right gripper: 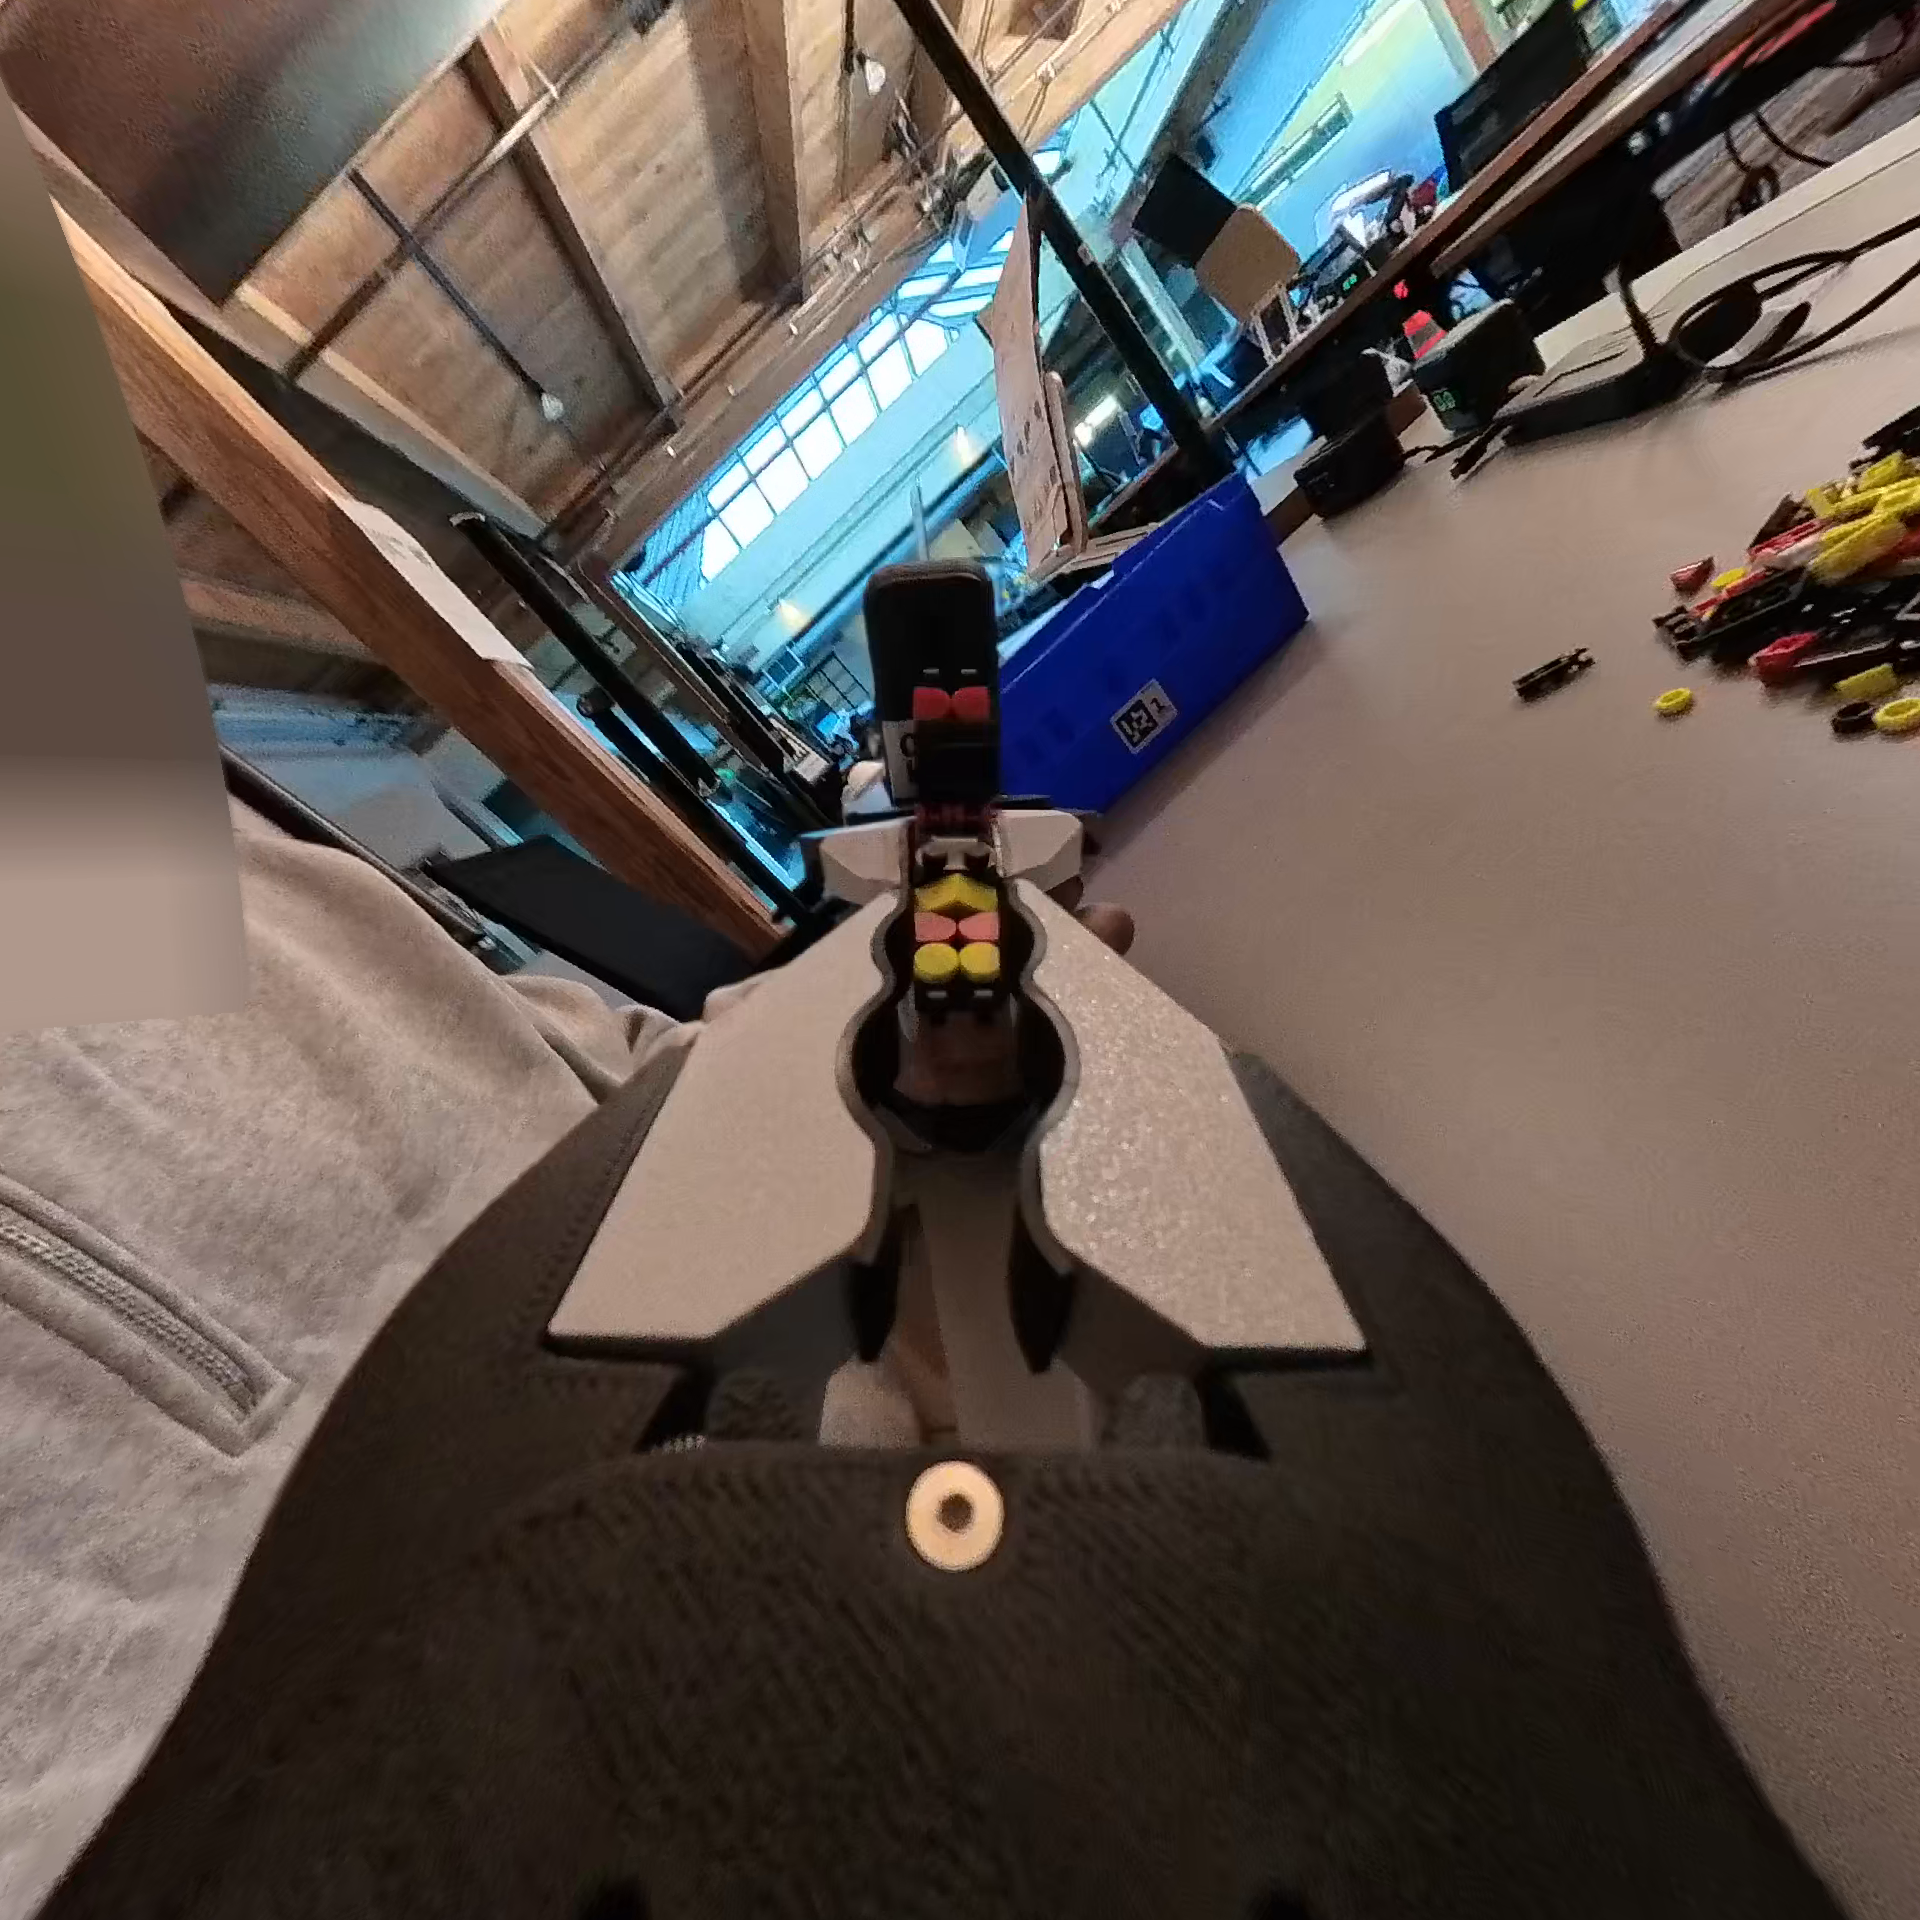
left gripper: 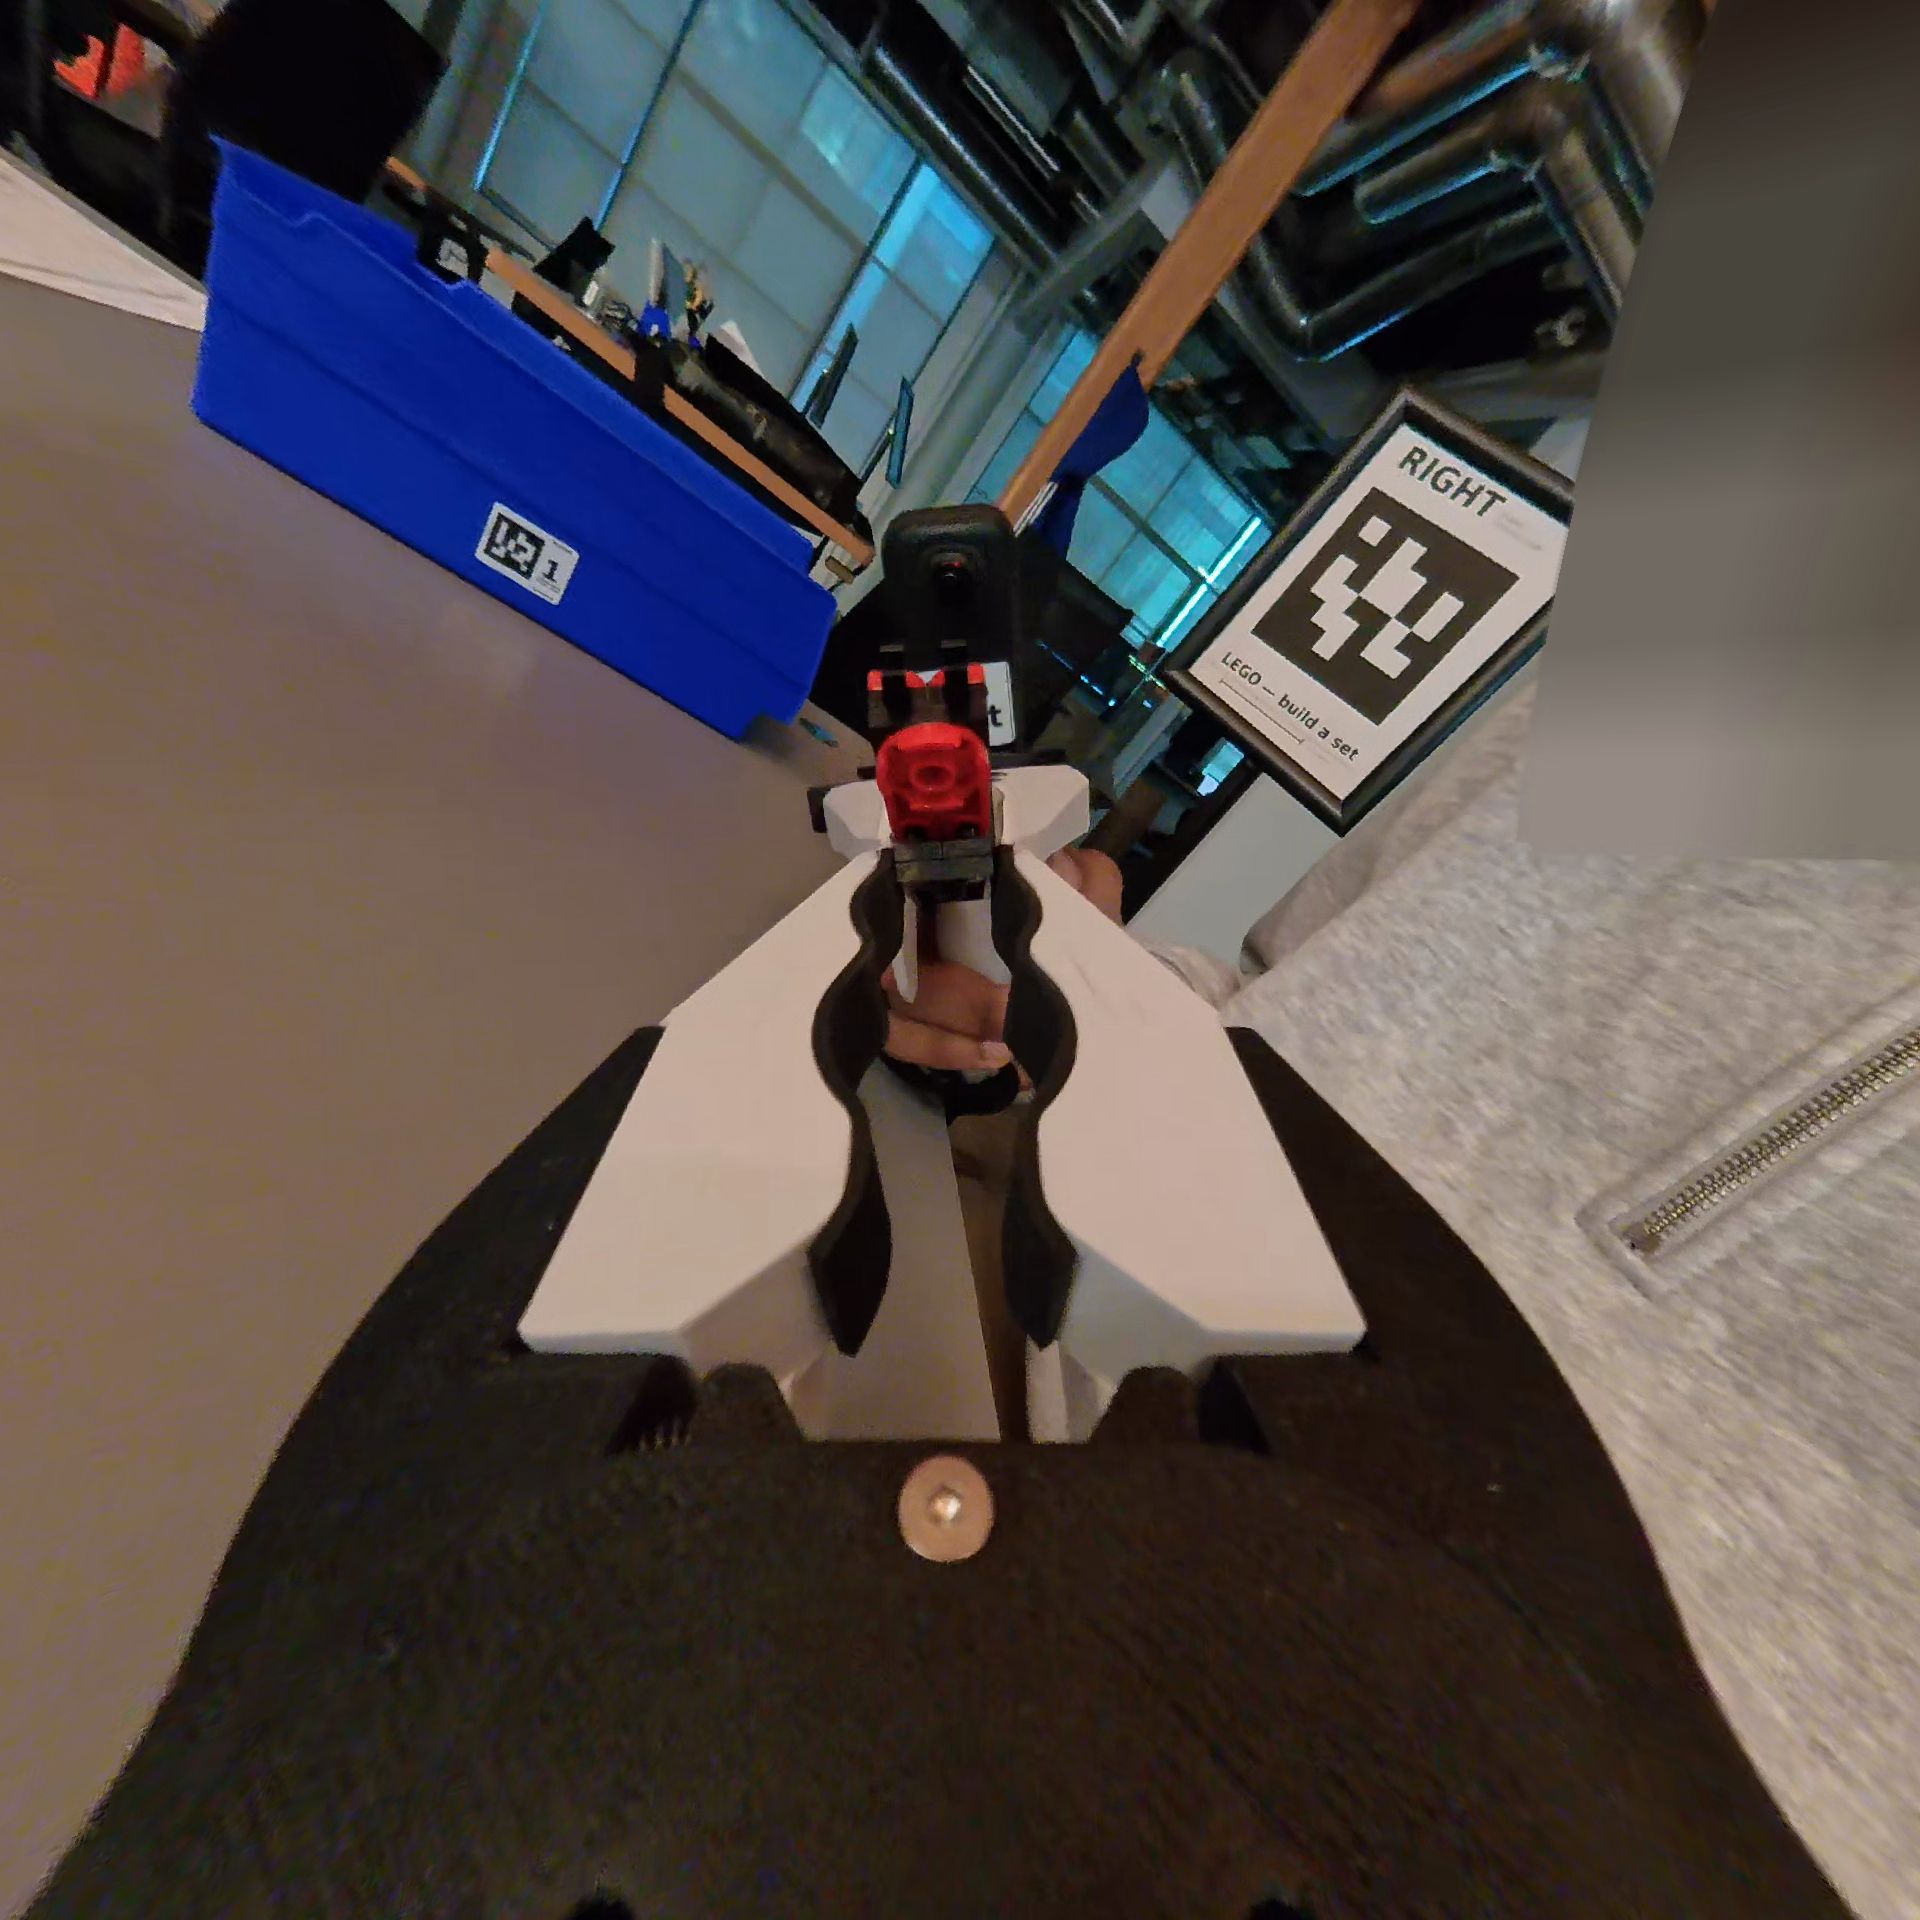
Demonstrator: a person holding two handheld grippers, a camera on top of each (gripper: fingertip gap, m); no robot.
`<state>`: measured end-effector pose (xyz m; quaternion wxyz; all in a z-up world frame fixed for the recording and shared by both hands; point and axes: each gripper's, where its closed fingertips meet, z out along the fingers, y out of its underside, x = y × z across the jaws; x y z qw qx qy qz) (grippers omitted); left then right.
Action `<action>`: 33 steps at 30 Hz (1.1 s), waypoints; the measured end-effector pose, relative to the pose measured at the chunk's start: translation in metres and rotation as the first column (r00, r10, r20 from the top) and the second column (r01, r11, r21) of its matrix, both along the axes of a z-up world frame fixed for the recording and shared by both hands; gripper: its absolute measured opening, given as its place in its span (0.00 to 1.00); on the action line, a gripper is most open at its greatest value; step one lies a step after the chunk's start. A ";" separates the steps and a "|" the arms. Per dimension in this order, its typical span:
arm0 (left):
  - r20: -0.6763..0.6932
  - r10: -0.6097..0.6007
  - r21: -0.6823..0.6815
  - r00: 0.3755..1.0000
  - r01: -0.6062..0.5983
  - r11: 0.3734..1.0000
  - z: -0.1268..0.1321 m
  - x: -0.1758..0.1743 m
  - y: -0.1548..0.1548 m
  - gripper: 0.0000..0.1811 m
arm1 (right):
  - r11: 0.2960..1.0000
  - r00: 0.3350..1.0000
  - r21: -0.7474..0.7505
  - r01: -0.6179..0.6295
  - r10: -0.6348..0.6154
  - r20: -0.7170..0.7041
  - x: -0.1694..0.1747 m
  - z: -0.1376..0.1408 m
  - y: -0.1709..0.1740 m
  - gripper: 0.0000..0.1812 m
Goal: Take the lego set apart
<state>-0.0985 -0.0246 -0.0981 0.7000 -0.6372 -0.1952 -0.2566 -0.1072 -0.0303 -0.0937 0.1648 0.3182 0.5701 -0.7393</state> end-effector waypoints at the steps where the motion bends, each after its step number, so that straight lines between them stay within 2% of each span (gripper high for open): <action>1: -0.002 0.000 -0.001 1.000 0.000 1.000 0.000 0.000 0.000 0.11 | 1.000 1.000 -0.022 0.003 -0.002 0.014 -0.001 0.001 0.001 0.07; 5: 0.022 0.010 -0.015 1.000 -0.010 1.000 -0.004 -0.003 0.003 0.11 | 0.994 0.996 -0.111 0.017 -0.007 0.090 -0.006 0.001 0.005 0.06; 6: 0.029 0.008 -0.035 1.000 -0.007 0.999 -0.008 -0.003 0.004 0.10 | 0.986 0.995 -0.162 0.037 -0.021 0.102 -0.009 0.005 0.010 0.00; 7: 0.000 -0.070 -0.072 0.998 0.070 0.995 -0.015 0.012 0.007 0.11 | 0.961 0.986 -0.244 0.130 -0.098 0.138 -0.021 0.012 0.028 0.00; 8: -0.022 -0.096 -0.098 0.995 0.094 0.991 -0.020 0.021 0.010 0.11 | 0.939 0.975 -0.287 0.188 -0.142 0.173 -0.032 0.013 0.049 0.00; 10: -0.012 -0.095 -0.038 0.995 0.095 0.995 -0.007 0.027 0.015 0.11 | 0.957 0.966 -0.164 0.237 -0.215 0.142 -0.043 0.000 0.073 0.00; 12: -0.005 -0.082 -0.033 0.997 0.082 0.996 -0.005 0.024 0.018 0.10 | 0.962 0.969 -0.125 0.244 -0.235 0.078 -0.043 0.007 0.080 0.00; 14: -0.019 -0.043 -0.071 0.999 0.042 0.997 -0.013 0.015 0.017 0.10 | 0.980 0.981 -0.040 0.193 -0.194 -0.023 -0.034 0.011 0.067 0.00; 16: 0.011 -0.008 -0.055 1.000 0.009 0.998 -0.014 0.006 0.010 0.10 | 0.984 0.984 0.098 0.147 -0.136 -0.114 -0.025 0.002 0.047 0.08; 19: 0.027 0.017 -0.040 1.000 -0.016 0.999 -0.011 -0.004 0.001 0.10 | 0.972 0.989 0.229 0.044 -0.009 -0.150 -0.008 -0.014 0.016 0.24; 21: 0.014 0.010 -0.042 1.000 -0.009 0.999 -0.011 -0.004 -0.001 0.10 | 0.968 0.987 0.249 -0.005 0.044 -0.152 0.001 -0.019 0.001 0.28; 24: 0.006 0.000 -0.041 1.000 0.001 0.999 -0.011 -0.003 -0.001 0.10 | 0.972 0.988 0.232 -0.036 0.069 -0.135 0.007 -0.018 -0.008 0.20; 29: -0.006 -0.031 -0.030 1.000 0.030 0.999 -0.011 0.002 -0.001 0.09 | 0.986 0.993 0.164 -0.042 0.060 -0.102 0.005 -0.012 -0.001 0.08; 33: -0.060 -0.048 -0.017 0.997 0.047 0.999 -0.008 0.008 -0.001 0.09 | 0.983 0.987 0.172 -0.071 0.094 -0.131 0.010 -0.010 -0.001 0.07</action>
